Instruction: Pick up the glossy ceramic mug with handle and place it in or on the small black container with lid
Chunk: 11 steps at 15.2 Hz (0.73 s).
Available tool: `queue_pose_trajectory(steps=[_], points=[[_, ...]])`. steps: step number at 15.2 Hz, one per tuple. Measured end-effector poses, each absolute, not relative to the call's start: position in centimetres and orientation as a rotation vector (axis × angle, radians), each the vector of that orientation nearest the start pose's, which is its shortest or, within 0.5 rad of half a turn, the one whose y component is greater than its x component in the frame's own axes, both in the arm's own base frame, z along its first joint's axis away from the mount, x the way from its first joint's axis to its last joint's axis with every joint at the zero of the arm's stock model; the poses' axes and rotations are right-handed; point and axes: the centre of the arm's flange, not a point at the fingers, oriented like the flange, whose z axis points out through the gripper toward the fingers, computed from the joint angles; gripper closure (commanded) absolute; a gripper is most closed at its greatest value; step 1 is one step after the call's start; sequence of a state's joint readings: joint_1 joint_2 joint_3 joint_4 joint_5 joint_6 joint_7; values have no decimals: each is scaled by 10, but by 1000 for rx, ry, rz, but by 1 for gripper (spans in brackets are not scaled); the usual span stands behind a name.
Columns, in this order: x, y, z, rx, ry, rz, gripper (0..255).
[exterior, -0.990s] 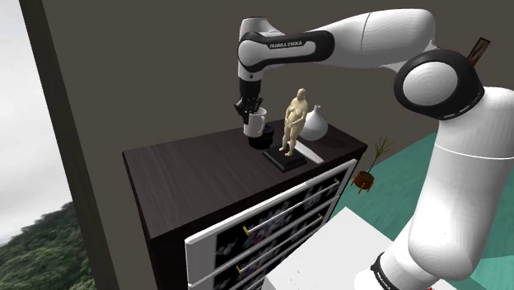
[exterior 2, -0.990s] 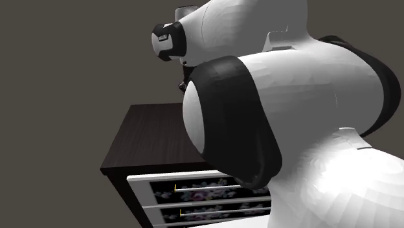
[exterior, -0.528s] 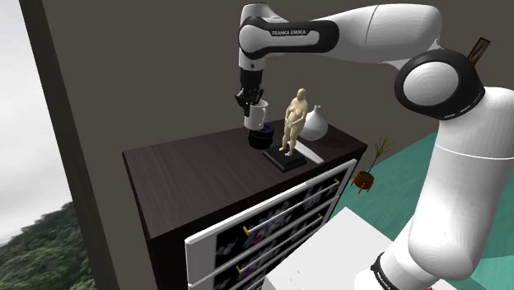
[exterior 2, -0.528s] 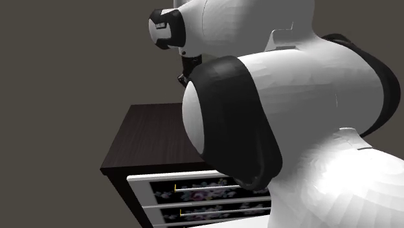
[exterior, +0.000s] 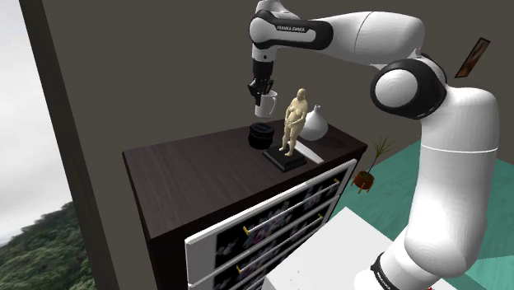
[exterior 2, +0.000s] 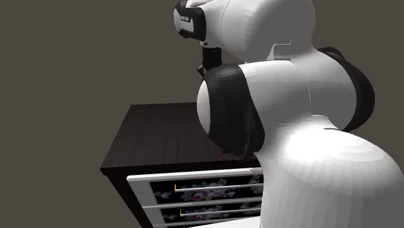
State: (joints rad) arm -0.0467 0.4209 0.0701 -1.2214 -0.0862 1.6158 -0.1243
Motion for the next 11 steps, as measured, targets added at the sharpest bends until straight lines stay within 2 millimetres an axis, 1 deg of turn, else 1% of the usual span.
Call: queue_pose_trajectory(steps=[3, 5, 11], points=[[697, -40, 541, -3189, -234, 46, 255], [699, -46, 536, -3189, -235, 46, 255], [698, -48, 505, -3189, -236, 46, 255]])
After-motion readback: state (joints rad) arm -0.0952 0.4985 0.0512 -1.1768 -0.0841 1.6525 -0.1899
